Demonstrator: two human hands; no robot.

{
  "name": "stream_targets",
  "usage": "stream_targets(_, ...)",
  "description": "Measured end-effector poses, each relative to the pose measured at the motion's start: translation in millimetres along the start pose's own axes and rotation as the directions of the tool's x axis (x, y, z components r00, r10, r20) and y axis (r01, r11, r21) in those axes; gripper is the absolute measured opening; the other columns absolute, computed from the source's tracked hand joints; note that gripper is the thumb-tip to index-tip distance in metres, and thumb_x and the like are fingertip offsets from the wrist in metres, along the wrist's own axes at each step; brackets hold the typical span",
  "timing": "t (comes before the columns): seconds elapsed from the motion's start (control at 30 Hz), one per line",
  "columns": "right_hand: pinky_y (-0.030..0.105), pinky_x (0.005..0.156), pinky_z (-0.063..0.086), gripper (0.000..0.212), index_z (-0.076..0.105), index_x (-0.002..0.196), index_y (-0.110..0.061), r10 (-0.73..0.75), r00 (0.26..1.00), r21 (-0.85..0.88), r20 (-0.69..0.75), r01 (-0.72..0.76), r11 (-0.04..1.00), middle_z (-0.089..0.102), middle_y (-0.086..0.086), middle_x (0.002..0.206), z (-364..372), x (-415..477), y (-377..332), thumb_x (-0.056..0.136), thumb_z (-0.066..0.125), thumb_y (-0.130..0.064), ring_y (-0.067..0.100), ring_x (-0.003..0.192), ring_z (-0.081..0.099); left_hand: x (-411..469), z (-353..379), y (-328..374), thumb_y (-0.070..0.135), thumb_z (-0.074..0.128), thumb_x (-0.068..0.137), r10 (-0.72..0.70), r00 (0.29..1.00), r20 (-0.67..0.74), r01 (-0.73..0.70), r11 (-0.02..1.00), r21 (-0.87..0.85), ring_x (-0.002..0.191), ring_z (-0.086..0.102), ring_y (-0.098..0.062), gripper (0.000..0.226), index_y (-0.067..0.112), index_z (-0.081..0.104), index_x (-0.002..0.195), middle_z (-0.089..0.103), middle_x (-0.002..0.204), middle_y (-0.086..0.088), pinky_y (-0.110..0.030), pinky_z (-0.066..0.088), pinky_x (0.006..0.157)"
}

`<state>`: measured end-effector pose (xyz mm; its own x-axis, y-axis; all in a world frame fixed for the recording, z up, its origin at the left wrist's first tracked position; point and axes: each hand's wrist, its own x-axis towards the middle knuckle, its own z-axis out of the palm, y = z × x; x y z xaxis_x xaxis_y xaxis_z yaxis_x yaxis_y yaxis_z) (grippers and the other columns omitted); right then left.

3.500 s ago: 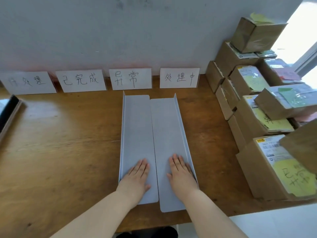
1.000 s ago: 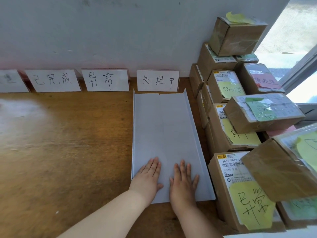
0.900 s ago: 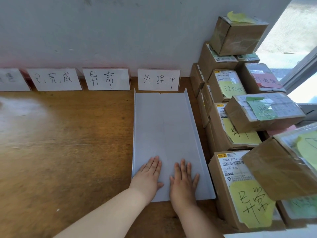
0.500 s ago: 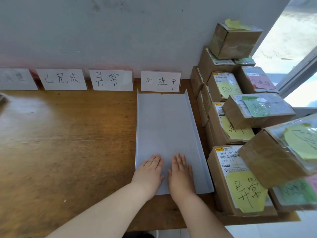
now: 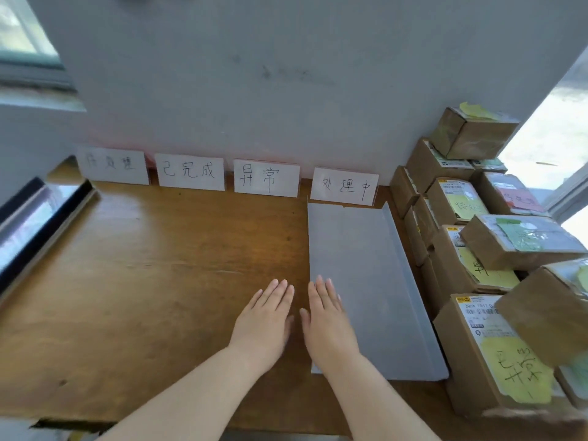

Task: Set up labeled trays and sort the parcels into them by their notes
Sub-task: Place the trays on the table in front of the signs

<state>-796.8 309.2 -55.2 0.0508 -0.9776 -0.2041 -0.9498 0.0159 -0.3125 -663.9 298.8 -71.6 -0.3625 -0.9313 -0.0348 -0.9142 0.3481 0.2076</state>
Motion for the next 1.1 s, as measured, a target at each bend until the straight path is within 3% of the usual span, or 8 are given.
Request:
stream_targets(0.27,0.022,0.113,-0.007,0.056,0.002,0.153,-0.021,-0.085,0.992,0.101,-0.096,0.095,0.990,-0.005,-0.007,0.160,39,-14,-142,0.103,0.023,-0.038,0.002,0.134,-0.022,-71,-43,-131,0.034,0.023,0.104,-0.055,0.993,-0.108,0.054,0.998,-0.007,0.147,-0.004,-0.010,0.055,0.019,0.005,0.153,0.002,0.161,0.004,-0.025,-0.005,0.115)
stream_targets(0.5,0.022,0.116,-0.003,0.057,0.004,0.153,-0.018,-0.132,0.980,0.181,-0.149,0.158,0.971,-0.003,-0.006,0.160,68,-21,-246,0.103,0.026,-0.037,0.005,0.144,-0.013,-124,-63,-227,0.033,0.026,0.103,-0.093,0.982,-0.163,0.096,0.995,0.008,0.144,-0.011,-0.007,0.057,0.018,0.003,0.153,0.000,0.160,0.004,-0.025,-0.008,0.116)
stream_targets(0.6,0.021,0.115,-0.003,0.058,0.004,0.153,-0.018,-0.134,0.982,0.195,-0.134,0.158,0.968,-0.003,-0.007,0.160,75,-19,-265,0.103,0.026,-0.038,0.000,0.138,-0.017,-136,-66,-248,0.032,0.034,0.101,-0.121,0.975,-0.186,0.119,0.993,-0.024,0.141,-0.008,-0.007,0.058,0.015,0.012,0.152,0.010,0.160,0.001,-0.025,-0.006,0.113)
stream_targets(0.77,0.019,0.114,-0.001,0.059,0.005,0.153,-0.019,-0.103,0.988,0.230,-0.112,0.127,0.965,-0.003,-0.008,0.160,78,-7,-274,0.102,0.028,-0.038,-0.002,0.135,-0.017,-137,-62,-262,0.036,0.025,0.103,-0.143,0.978,-0.150,0.139,0.990,-0.037,0.146,-0.010,-0.008,0.058,0.019,-0.002,0.152,-0.005,0.159,0.006,-0.024,-0.011,0.113)
stream_targets(0.93,0.020,0.115,0.001,0.059,0.004,0.153,-0.020,-0.129,0.990,0.235,-0.057,0.139,0.962,-0.005,-0.009,0.160,76,20,-276,0.102,0.027,-0.039,-0.002,0.136,-0.017,-120,-60,-269,0.035,0.026,0.104,-0.209,0.971,-0.112,0.206,0.978,-0.038,0.136,-0.019,-0.003,0.059,0.018,-0.005,0.151,-0.014,0.152,0.009,-0.023,-0.013,0.111)
stream_targets(0.97,0.020,0.115,0.002,0.059,0.004,0.153,-0.019,-0.138,0.989,0.236,-0.049,0.146,0.961,-0.004,-0.008,0.160,75,27,-277,0.102,0.027,-0.039,-0.001,0.138,-0.016,-116,-59,-273,0.035,0.029,0.103,-0.223,0.968,-0.117,0.222,0.975,-0.023,0.136,-0.017,-0.003,0.059,0.017,-0.002,0.150,-0.011,0.152,0.008,-0.023,-0.010,0.111)
stream_targets(1.07,0.021,0.116,0.003,0.059,0.004,0.153,-0.019,-0.187,0.982,0.239,-0.018,0.186,0.953,-0.004,-0.008,0.160,70,48,-285,0.102,0.027,-0.039,0.003,0.143,-0.012,-108,-68,-286,0.037,0.047,0.097,-0.282,0.950,-0.131,0.288,0.957,0.029,0.138,0.003,-0.006,0.061,0.013,0.025,0.148,0.023,0.155,0.003,-0.031,0.006,0.113)
stream_targets(1.1,0.021,0.117,0.003,0.059,0.004,0.153,-0.019,-0.207,0.978,0.242,-0.004,0.202,0.949,-0.005,-0.008,0.160,69,54,-290,0.102,0.027,-0.039,0.004,0.144,-0.011,-106,-73,-291,0.037,0.043,0.098,-0.298,0.946,-0.130,0.305,0.952,0.037,0.138,-0.001,-0.006,0.061,0.013,0.020,0.150,0.016,0.156,0.003,-0.029,0.003,0.114)
